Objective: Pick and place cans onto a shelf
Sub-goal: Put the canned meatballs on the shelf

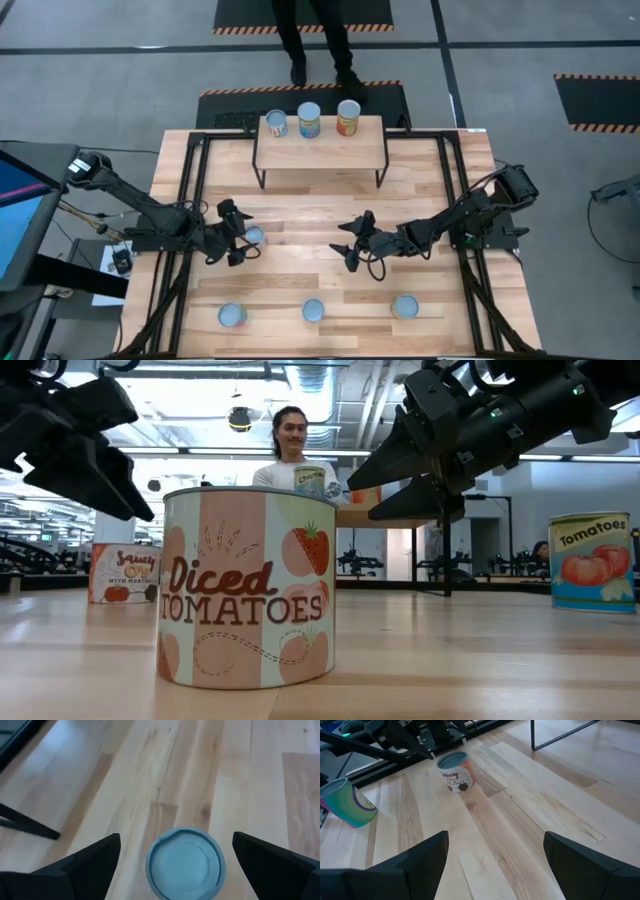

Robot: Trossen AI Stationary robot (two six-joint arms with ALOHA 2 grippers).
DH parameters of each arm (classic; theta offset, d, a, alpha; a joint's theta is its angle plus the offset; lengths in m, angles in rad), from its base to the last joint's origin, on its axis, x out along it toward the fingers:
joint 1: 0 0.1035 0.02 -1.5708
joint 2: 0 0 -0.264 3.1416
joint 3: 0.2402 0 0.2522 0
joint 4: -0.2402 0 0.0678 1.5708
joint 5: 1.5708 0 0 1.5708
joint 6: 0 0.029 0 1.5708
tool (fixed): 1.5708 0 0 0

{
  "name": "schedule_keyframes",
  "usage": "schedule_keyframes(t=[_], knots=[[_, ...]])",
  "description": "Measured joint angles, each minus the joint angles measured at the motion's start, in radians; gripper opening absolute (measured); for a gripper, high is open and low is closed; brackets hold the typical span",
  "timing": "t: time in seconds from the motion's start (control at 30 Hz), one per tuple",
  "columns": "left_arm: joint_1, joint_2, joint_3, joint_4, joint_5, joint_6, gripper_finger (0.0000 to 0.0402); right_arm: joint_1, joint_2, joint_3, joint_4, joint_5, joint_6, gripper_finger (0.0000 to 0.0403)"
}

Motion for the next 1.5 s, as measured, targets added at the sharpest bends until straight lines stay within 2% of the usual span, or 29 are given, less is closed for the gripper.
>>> schedule_keyframes(t=[0.1,0.33,0.43,0.87,1.1,1.23,1.43,1.5], knots=[[0.004,0.000,0.001,-0.021,0.001,-0.078,0.0373,0.000,0.000,0.000,-0.001,0.000,0.000,0.0349],[0.004,0.000,-0.017,-0.003,-0.021,-0.443,0.0373,0.011,0.000,0.000,-0.002,-0.001,0.009,0.0348],[0.004,0.010,-0.050,0.061,-0.028,-0.490,0.0373,0.010,0.000,0.000,-0.002,0.000,0.012,0.0348],[0.004,0.158,-0.068,0.168,0.012,-0.459,0.0374,0.009,0.000,0.000,-0.002,0.000,0.013,0.0349],[0.004,0.236,-0.068,0.173,0.011,-0.459,0.0369,0.009,0.000,0.000,-0.002,0.000,0.016,0.0347],[0.004,0.259,-0.068,0.181,-0.001,-0.466,0.0341,0.009,0.000,0.000,-0.002,0.001,0.016,0.0346],[0.006,0.254,-0.068,0.192,-0.027,-0.429,0.0270,0.009,0.000,0.000,-0.002,0.001,0.016,0.0346],[0.017,0.254,-0.068,0.192,-0.018,-0.401,0.0267,0.009,0.000,0.000,-0.002,0.002,0.015,0.0345]])
